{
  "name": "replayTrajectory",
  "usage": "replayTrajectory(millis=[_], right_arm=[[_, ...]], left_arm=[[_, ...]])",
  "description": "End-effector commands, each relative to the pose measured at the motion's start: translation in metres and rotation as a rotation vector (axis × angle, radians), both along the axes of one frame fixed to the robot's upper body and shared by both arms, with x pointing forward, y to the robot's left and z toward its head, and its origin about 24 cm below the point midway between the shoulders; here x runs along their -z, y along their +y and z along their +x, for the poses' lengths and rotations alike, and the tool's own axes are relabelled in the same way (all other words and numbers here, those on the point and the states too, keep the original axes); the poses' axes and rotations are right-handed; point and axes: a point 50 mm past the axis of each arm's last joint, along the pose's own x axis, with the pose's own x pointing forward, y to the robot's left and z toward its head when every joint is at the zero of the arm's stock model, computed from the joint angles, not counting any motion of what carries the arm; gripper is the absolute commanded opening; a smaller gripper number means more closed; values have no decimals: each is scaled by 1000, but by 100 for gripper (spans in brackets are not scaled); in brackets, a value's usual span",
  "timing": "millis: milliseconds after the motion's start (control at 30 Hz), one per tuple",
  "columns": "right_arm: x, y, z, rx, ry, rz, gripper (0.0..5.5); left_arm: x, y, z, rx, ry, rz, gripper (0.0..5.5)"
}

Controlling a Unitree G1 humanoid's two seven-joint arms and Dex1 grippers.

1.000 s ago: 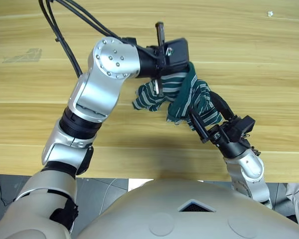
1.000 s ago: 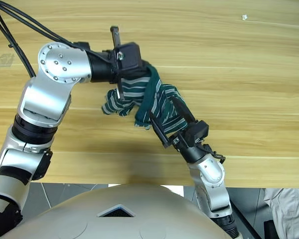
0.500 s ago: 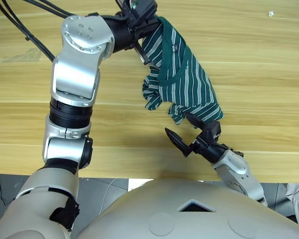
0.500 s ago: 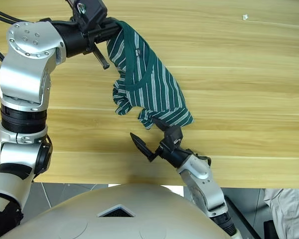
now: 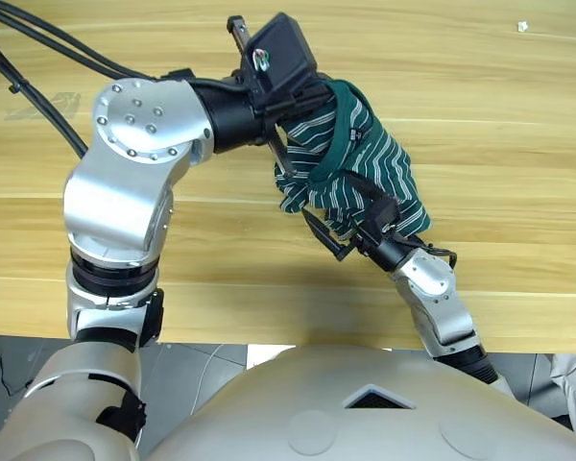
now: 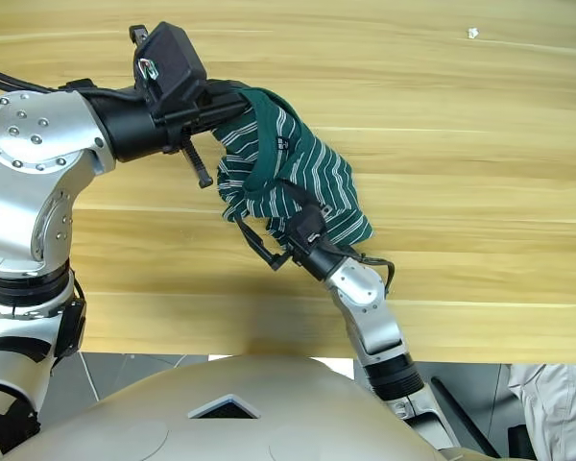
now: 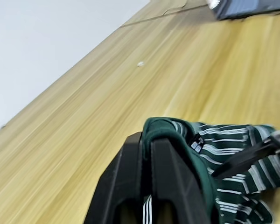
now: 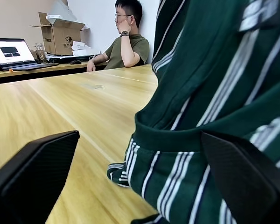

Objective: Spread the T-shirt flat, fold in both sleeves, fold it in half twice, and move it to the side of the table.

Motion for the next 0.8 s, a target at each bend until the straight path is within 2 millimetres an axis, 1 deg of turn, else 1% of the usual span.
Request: replayTrajectory(millis=[33,200,267,400,533,633,733,800], right_arm=[[-4,9,4,-19,-38,2,477],[1,9,6,-14,-31,-13,477],[1,11,7,-14,-33,-11,450],[1,12,8,-4,-49,-16,368],[1,12,11,12,-63,-24,283],[1,13,13,16,-71,-23,232],[2,14,14,14,-69,-25,176],[2,15,15,15,-70,-27,145]], left_arm=[[10,-8,-11,36,47,1,3],[2,-16,-20,78,35,-26,3],[4,-16,-22,81,42,-26,3],[-3,-21,-34,130,40,-51,3],[-10,-22,-41,155,55,-83,3],[-10,-22,-48,170,76,-90,3],[-17,-23,-57,204,68,-118,3],[-22,-24,-59,210,56,-133,3]])
